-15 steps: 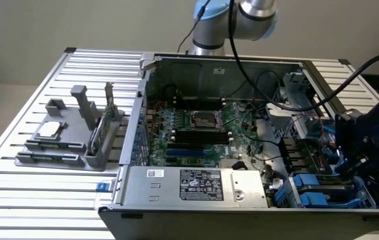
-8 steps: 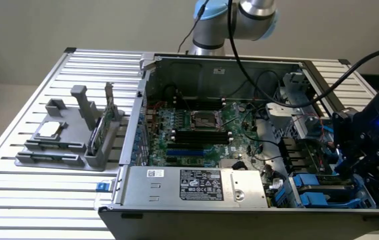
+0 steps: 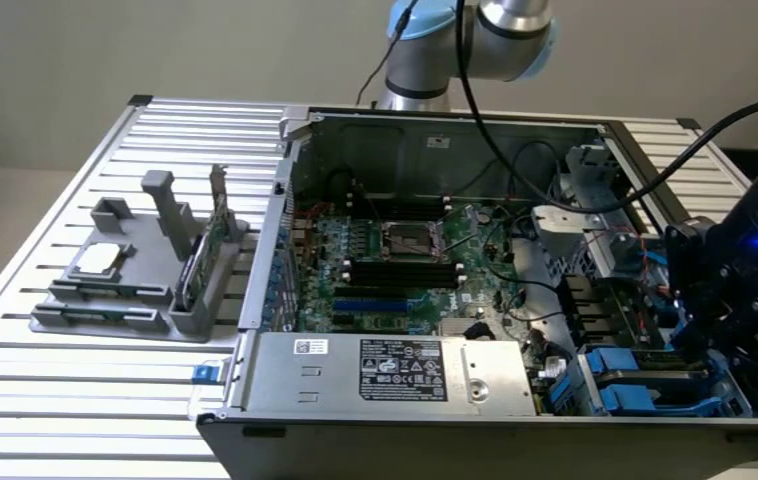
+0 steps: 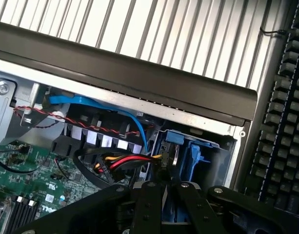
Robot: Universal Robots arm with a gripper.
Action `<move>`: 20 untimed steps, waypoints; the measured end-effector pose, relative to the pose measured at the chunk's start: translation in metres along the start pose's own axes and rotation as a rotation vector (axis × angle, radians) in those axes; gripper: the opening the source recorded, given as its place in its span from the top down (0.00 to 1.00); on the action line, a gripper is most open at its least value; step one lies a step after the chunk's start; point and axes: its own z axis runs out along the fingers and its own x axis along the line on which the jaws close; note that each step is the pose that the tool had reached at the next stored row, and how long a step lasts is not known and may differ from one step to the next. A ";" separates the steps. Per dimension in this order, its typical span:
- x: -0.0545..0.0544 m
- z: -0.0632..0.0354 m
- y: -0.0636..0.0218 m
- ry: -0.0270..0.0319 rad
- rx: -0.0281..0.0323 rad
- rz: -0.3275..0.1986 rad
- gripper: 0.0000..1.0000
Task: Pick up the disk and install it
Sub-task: 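Insert the first disk wire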
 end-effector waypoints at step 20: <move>0.009 0.0073 -0.0092 -0.0236 -0.0312 0.081 0.83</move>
